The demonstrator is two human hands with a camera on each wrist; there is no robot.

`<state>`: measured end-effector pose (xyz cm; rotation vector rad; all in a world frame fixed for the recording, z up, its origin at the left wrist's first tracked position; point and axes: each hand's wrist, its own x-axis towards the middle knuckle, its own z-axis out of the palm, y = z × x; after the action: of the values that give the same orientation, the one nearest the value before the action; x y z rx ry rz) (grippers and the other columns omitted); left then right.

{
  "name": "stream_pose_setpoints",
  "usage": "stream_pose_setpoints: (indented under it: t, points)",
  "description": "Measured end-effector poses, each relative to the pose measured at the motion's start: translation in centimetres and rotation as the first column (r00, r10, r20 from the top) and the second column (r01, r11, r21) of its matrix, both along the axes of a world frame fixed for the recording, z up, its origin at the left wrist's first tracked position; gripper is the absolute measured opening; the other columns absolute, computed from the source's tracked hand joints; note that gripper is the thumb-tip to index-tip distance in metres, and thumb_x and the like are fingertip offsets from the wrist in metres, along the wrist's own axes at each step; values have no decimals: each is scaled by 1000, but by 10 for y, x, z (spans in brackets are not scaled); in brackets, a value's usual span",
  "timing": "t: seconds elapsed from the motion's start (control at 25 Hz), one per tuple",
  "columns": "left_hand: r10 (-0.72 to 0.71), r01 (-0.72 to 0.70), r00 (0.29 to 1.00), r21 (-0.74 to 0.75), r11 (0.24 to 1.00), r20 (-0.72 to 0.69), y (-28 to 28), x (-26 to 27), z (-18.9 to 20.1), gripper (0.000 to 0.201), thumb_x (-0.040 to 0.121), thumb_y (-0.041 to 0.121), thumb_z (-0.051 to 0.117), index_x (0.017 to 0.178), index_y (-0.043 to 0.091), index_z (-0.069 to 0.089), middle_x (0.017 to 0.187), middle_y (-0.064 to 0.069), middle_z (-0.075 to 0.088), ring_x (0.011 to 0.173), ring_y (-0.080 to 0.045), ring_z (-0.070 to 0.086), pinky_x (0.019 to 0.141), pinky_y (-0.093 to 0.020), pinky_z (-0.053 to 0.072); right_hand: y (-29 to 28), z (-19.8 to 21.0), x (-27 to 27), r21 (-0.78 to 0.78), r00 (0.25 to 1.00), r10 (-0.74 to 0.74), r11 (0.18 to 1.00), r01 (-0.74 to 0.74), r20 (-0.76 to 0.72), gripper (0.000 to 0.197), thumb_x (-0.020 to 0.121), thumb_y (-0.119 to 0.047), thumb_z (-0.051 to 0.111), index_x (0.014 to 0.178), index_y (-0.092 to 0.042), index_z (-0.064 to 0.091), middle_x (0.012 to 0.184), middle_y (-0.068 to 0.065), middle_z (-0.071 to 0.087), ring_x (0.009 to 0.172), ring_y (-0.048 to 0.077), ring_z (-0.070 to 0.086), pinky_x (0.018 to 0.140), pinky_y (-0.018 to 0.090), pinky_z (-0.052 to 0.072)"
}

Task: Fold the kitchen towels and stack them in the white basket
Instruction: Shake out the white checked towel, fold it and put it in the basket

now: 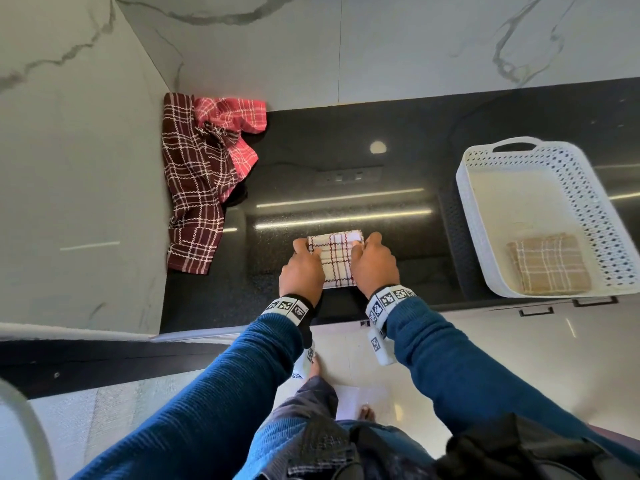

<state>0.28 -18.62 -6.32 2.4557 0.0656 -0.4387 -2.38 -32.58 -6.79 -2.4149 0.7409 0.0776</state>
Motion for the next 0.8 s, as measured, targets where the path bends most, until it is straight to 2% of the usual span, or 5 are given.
stream_pose_setpoints:
  t: [0.2,0.28,0.4,0.6,0.8]
  points:
    - [-182,150,946,137,979,268,5,-16,2,50,105,35,43,147,9,33,143,-14,49,123,-33,54,97,-48,50,2,8,-19,-199,970,179,969,-145,164,48,99,-24,52,142,-8,39,141,14,48,127,31,53,97,44,51]
    - [-380,293,860,280,914,341,9,-19,-8,58,106,33,40,156,9,26,161,-15,31,145,-33,34,117,-49,36,12,3,-30,-376,918,384,868,-323,97,67,97,-25,46,157,-7,22,164,16,23,153,32,22,121,59,26]
    - [-618,490,758,442,751,210,15,-8,-19,64,109,43,21,163,11,5,171,-10,-3,158,-27,-3,128,-47,11,8,-12,-32,-389,859,506,778,-493,-77,73,101,-29,40,162,-8,6,171,13,-1,158,29,-2,123,63,13]
    - [-702,618,710,429,659,55,20,21,-24,70,106,54,12,163,15,-5,171,-3,-10,158,-20,-9,128,-47,10,-6,-15,-13,-144,842,503,834,-532,-194,77,103,-42,32,162,-13,-8,171,5,-14,158,24,-9,126,56,6]
    - [-360,365,921,-8,931,147,18,17,-12,72,104,37,49,162,12,13,170,-9,13,156,-27,11,127,-47,16,-3,-2,-13,94,953,302,950,-298,-33,89,99,-31,55,163,-13,-5,171,6,-9,157,28,0,127,49,10]
